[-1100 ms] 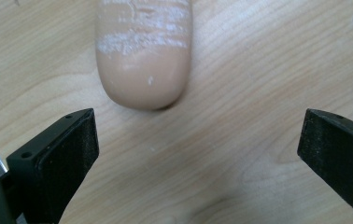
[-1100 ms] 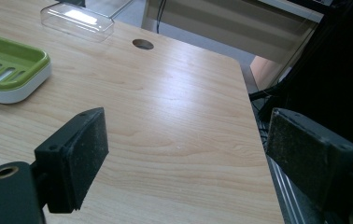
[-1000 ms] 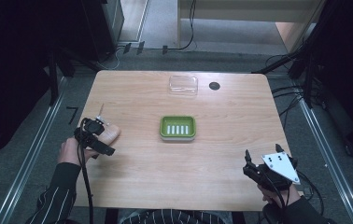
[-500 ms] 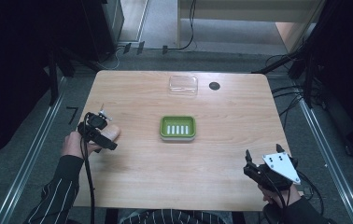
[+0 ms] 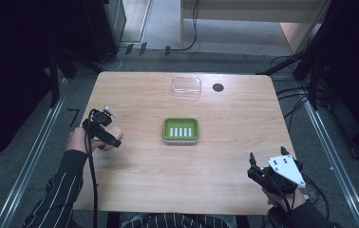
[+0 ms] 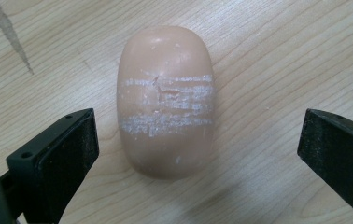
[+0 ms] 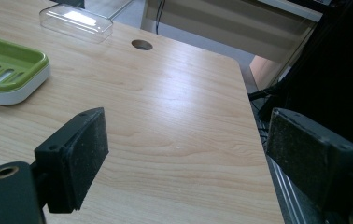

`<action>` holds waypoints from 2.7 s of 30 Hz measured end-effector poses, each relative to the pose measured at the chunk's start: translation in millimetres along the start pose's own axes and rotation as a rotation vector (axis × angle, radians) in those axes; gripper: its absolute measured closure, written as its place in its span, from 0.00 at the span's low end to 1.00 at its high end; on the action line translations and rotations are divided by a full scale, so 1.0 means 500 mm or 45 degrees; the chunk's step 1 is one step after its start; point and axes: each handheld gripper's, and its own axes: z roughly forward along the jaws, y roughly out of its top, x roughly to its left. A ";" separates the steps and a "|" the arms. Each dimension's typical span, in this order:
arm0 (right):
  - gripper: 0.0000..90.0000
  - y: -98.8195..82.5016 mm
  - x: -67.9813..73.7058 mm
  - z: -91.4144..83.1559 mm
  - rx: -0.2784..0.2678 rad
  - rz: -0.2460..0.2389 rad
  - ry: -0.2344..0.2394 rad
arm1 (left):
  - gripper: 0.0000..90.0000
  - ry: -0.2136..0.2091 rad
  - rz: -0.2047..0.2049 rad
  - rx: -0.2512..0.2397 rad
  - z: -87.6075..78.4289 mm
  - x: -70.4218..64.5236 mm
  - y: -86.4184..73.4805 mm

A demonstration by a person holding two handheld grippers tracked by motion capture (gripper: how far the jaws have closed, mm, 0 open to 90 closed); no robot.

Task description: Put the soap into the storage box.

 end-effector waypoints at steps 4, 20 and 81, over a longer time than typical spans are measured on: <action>0.15 0.000 0.001 0.000 0.000 0.004 0.001 | 0.00 -0.007 0.018 0.017 0.007 0.005 0.009; 0.15 0.000 0.001 0.000 0.000 0.005 -0.001 | 0.09 -0.011 0.023 0.048 0.036 0.022 0.034; 0.15 -0.001 -0.002 -0.001 -0.003 0.020 -0.005 | 0.37 0.011 0.129 0.066 0.022 0.002 0.037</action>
